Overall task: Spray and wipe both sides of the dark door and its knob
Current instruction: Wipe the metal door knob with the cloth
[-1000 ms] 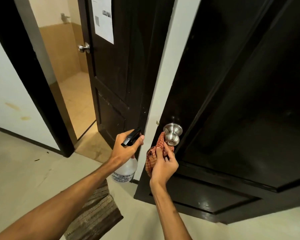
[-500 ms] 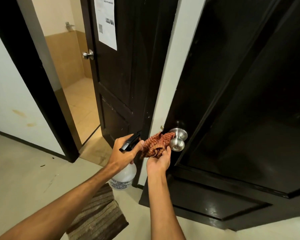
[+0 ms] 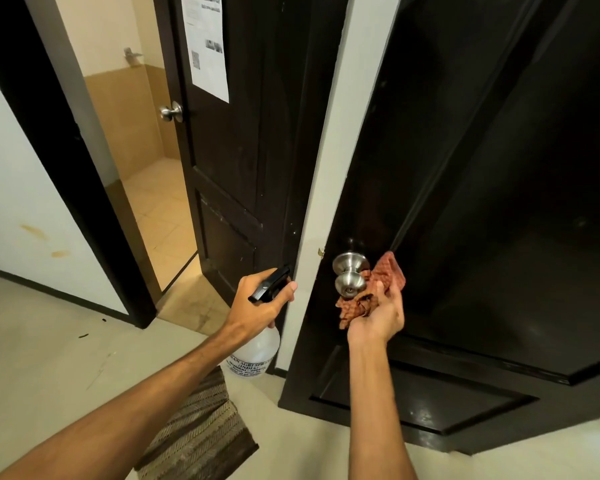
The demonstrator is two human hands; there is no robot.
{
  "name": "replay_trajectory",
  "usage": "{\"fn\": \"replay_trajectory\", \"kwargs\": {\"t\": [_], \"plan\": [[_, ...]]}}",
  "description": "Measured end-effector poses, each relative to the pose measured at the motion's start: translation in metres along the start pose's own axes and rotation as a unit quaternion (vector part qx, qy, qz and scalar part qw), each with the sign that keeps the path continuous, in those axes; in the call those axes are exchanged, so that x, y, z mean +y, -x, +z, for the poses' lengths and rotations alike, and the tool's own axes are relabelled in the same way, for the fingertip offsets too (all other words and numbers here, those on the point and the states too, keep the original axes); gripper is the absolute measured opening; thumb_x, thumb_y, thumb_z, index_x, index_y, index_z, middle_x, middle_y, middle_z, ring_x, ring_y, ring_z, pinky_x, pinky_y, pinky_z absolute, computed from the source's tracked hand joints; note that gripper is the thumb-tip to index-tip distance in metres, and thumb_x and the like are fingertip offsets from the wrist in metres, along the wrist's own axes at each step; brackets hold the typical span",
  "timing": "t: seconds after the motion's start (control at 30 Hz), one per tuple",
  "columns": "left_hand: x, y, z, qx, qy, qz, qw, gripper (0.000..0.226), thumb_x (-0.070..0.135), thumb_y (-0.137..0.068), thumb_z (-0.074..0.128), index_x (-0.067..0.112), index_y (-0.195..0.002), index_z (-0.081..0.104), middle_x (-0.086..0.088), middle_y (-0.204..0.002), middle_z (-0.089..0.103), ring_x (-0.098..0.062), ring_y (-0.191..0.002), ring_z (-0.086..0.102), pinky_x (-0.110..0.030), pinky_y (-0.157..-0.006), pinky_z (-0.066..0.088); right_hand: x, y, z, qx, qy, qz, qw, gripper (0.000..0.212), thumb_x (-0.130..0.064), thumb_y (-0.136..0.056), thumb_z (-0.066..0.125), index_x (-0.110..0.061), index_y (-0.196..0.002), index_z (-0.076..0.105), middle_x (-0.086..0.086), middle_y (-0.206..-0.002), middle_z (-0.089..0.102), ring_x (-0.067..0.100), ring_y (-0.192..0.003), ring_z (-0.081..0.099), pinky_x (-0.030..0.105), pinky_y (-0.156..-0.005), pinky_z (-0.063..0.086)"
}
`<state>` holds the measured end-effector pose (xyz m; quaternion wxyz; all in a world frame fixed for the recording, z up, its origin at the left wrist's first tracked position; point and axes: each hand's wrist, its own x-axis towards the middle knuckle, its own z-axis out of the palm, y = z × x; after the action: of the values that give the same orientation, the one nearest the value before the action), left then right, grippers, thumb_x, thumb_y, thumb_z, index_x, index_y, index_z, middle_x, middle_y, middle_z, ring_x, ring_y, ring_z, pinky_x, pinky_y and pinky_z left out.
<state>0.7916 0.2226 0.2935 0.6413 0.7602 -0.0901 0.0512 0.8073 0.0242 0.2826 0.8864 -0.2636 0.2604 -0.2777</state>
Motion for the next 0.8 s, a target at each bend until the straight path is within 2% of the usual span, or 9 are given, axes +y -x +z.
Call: {"fn": "replay_trajectory", "kwargs": {"t": [0.1, 0.17, 0.23, 0.27, 0.3, 0.47, 0.57, 0.63, 0.8], "plan": [[0.001, 0.002, 0.009, 0.0, 0.005, 0.003, 1.0, 0.004, 0.019, -0.098, 0.072, 0.016, -0.1, 0.071, -0.009, -0.083, 0.073, -0.014, -0.054, 0.065, -0.024, -0.044, 0.052, -0.021, 0.001, 0.025, -0.151, 0.258, -0.2, 0.933, 0.033, 0.013, -0.09, 0.06, -0.008, -0.109, 0.077, 0.007, -0.12, 0.071, 0.014, -0.105, 0.072, 0.032, -0.086, 0.06], [0.001, 0.0, 0.013, 0.006, -0.002, 0.008, 1.0, 0.01, 0.02, -0.099, 0.072, 0.01, -0.102, 0.071, -0.008, -0.082, 0.074, -0.014, -0.054, 0.064, -0.024, -0.044, 0.051, -0.014, 0.011, 0.036, -0.265, 0.462, -0.319, 0.784, 0.036, 0.012, -0.087, 0.063, -0.015, -0.105, 0.078, -0.001, -0.116, 0.068, 0.011, -0.099, 0.07, 0.036, -0.08, 0.061], [-0.001, 0.002, 0.017, 0.008, -0.003, 0.006, 1.0, 0.013, 0.02, -0.099, 0.072, 0.007, -0.101, 0.071, -0.008, -0.082, 0.074, -0.018, -0.052, 0.063, -0.024, -0.043, 0.051, -0.009, 0.016, 0.041, -0.295, 0.661, -0.413, 0.552, 0.036, 0.005, -0.084, 0.068, -0.021, -0.107, 0.078, -0.004, -0.116, 0.065, 0.016, -0.106, 0.061, 0.043, -0.092, 0.055], [-0.002, 0.003, 0.019, 0.009, -0.003, 0.004, 1.0, 0.013, 0.02, -0.099, 0.072, 0.007, -0.101, 0.071, -0.008, -0.082, 0.074, -0.017, -0.051, 0.063, -0.024, -0.043, 0.051, -0.007, 0.016, 0.04, -0.29, 0.691, -0.446, 0.49, 0.035, 0.003, -0.083, 0.071, -0.021, -0.107, 0.078, -0.002, -0.116, 0.064, 0.019, -0.107, 0.058, 0.044, -0.095, 0.053], [-0.003, 0.005, 0.02, 0.008, -0.002, 0.002, 1.0, 0.012, 0.02, -0.098, 0.072, 0.008, -0.101, 0.071, -0.008, -0.081, 0.074, -0.015, -0.052, 0.064, -0.024, -0.043, 0.051, -0.005, 0.014, 0.034, -0.286, 0.682, -0.464, 0.488, 0.034, 0.003, -0.082, 0.071, -0.02, -0.107, 0.078, 0.0, -0.117, 0.064, 0.019, -0.108, 0.057, 0.042, -0.095, 0.053], [0.004, 0.006, 0.023, 0.014, 0.012, -0.002, 1.0, 0.013, 0.022, -0.099, 0.072, 0.009, -0.102, 0.072, -0.01, -0.082, 0.074, -0.015, -0.055, 0.066, -0.024, -0.044, 0.05, -0.02, 0.002, 0.014, -0.104, 0.43, -0.357, 0.823, 0.038, 0.015, -0.083, 0.056, -0.01, -0.104, 0.075, 0.003, -0.116, 0.064, 0.011, -0.106, 0.064, 0.019, -0.091, 0.052], [0.003, 0.008, 0.021, 0.023, 0.019, -0.005, 1.0, 0.011, 0.021, -0.098, 0.072, 0.011, -0.101, 0.072, -0.012, -0.082, 0.074, -0.014, -0.054, 0.065, -0.024, -0.044, 0.051, -0.013, -0.003, 0.004, -0.039, 0.244, -0.181, 0.952, 0.035, 0.017, -0.082, 0.056, -0.009, -0.097, 0.075, 0.011, -0.11, 0.074, 0.022, -0.105, 0.072, 0.035, -0.092, 0.059], [0.004, 0.011, 0.023, 0.026, 0.019, -0.003, 0.999, 0.011, 0.021, -0.098, 0.072, 0.011, -0.101, 0.072, -0.012, -0.082, 0.074, -0.013, -0.054, 0.064, -0.025, -0.045, 0.051, -0.01, -0.004, -0.004, 0.012, 0.137, -0.017, 0.99, 0.033, 0.013, -0.088, 0.053, -0.011, -0.097, 0.075, 0.013, -0.113, 0.075, 0.03, -0.107, 0.071, 0.044, -0.089, 0.059], [-0.001, 0.016, 0.027, 0.036, 0.005, -0.002, 0.999, 0.015, 0.026, -0.099, 0.072, 0.011, -0.099, 0.072, -0.011, -0.084, 0.074, -0.013, -0.052, 0.063, -0.024, -0.043, 0.05, 0.013, -0.004, -0.021, -0.001, 0.103, 0.223, 0.969, 0.035, -0.003, -0.102, 0.044, -0.021, -0.123, 0.066, 0.016, -0.132, 0.065, 0.033, -0.121, 0.061, 0.056, -0.108, 0.045]]}}
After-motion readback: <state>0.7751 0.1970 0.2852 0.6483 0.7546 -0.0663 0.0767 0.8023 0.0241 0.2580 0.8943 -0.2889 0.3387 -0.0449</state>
